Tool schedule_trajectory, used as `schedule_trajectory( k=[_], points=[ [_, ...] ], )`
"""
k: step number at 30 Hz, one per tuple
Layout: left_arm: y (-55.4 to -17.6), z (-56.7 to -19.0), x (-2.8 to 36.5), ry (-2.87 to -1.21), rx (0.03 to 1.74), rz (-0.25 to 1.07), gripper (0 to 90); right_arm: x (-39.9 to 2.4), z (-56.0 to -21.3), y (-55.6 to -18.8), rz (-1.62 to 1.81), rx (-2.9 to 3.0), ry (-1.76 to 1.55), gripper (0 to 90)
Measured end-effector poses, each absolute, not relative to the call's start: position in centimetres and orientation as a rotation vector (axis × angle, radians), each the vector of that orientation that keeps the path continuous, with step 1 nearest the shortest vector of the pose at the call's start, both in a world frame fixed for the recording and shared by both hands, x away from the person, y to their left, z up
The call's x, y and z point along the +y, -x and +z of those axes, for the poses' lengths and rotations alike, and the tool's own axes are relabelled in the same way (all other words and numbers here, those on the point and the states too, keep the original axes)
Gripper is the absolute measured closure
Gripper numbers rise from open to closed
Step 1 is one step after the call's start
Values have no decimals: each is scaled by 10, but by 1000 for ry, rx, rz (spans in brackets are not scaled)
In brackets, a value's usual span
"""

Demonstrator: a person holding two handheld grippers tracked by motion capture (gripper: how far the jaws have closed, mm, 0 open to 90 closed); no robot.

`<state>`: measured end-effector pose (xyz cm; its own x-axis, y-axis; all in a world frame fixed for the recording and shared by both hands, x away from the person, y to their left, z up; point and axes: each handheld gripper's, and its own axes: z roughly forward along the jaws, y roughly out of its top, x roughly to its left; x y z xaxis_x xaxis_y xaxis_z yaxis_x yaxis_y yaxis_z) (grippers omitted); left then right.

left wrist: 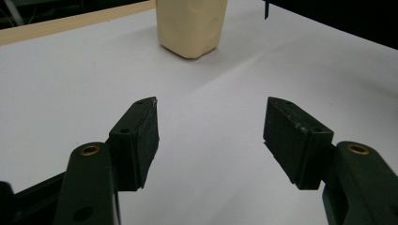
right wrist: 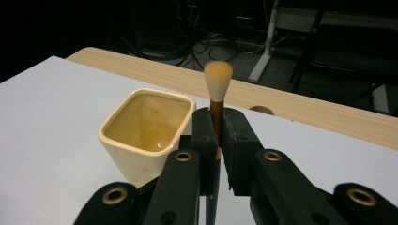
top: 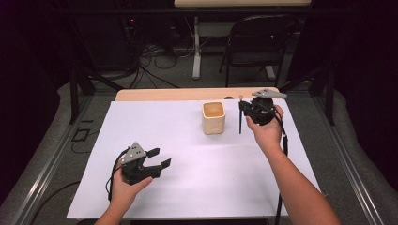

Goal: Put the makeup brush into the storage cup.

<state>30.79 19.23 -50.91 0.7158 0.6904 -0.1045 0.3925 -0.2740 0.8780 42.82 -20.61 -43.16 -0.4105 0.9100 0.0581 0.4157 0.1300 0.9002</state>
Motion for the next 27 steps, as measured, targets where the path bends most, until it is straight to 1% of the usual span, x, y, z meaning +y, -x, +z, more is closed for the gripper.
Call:
schedule_trajectory(
  k=[7, 27],
  points=[
    [-308, -510, 192, -1902, 838, 370, 357, -205, -434, -435, 1212, 1881, -1290, 840],
    [-310, -513, 193, -1910, 848, 368, 354, -195, -428, -450, 1182, 1855, -1289, 840]
  ],
)
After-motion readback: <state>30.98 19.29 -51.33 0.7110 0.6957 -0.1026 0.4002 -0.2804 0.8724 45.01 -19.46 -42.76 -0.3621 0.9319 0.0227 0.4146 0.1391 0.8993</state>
